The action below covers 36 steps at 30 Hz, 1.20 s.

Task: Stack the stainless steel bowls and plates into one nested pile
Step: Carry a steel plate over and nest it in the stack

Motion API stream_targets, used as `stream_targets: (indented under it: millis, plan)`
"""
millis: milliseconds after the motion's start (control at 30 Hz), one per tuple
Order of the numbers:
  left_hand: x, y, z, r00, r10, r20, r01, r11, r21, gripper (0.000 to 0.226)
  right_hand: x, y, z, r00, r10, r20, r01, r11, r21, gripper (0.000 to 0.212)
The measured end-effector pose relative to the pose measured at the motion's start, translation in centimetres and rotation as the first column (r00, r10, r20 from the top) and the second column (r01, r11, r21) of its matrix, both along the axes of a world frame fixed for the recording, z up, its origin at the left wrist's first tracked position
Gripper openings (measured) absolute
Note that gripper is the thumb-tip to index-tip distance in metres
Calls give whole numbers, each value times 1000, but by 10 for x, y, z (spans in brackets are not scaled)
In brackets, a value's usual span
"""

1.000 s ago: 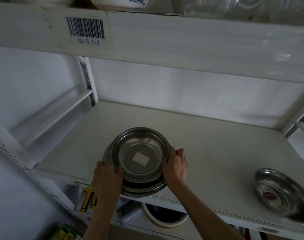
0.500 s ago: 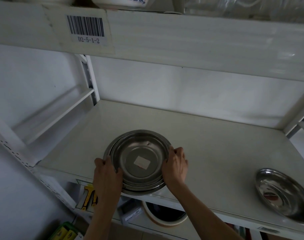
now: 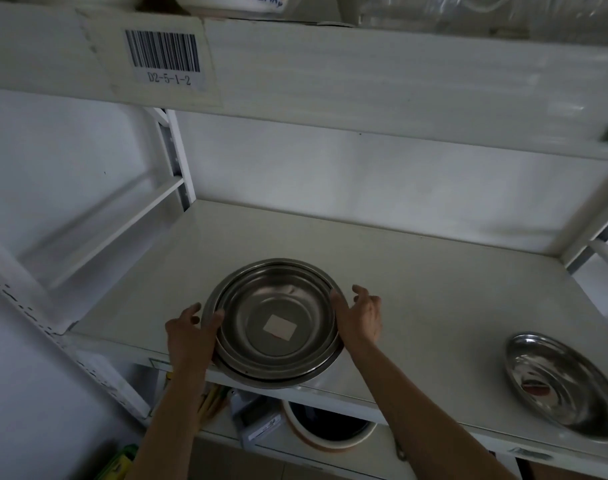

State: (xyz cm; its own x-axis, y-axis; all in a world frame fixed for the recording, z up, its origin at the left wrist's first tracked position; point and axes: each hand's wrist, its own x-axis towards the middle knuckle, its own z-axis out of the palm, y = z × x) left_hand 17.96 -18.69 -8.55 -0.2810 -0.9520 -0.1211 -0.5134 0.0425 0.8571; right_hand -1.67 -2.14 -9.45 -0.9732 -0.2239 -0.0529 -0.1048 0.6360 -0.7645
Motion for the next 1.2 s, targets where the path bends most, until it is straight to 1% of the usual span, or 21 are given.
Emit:
stream_targets:
  millis: [33,100,133,200,333,500,667,833,967,1200]
  plan:
    - [-2,-4,0,998,-16,-55,19,999,46,50,-4,0,-3,996,5,84,-2,1000,-30,58]
    - [-8,-7,2,992,-38,-121,52,992,117,40,-9,-1,-9,976,18,219,15,989,-148,54]
    - [-10,-8,1,990,-40,-134,58,989,136,37,-9,-1,-11,966,23,258,32,978,-206,50]
    - [-15,-8,0,986,-24,-164,50,986,157,32,-10,-2,-14,958,35,284,47,960,-276,45]
    - [-22,-8,-4,974,15,-225,26,983,180,27,-10,-3,-11,964,33,266,60,941,-333,36]
    - [-34,0,-6,965,-21,-261,67,983,170,16,-15,12,-13,963,-20,267,114,933,-341,33]
    - [-56,18,-7,956,-71,-285,122,979,166,14,-27,41,-13,965,-88,248,172,924,-342,32]
    - [-87,40,-6,942,-134,-307,190,969,159,14,-41,77,-9,962,-143,235,226,896,-381,28]
    - [-111,59,-8,930,-170,-327,237,955,178,13,-53,104,-9,953,-203,226,275,892,-359,28]
    - [-130,77,-16,928,-186,-322,249,954,166,14,-69,122,-12,950,-234,207,295,890,-348,29]
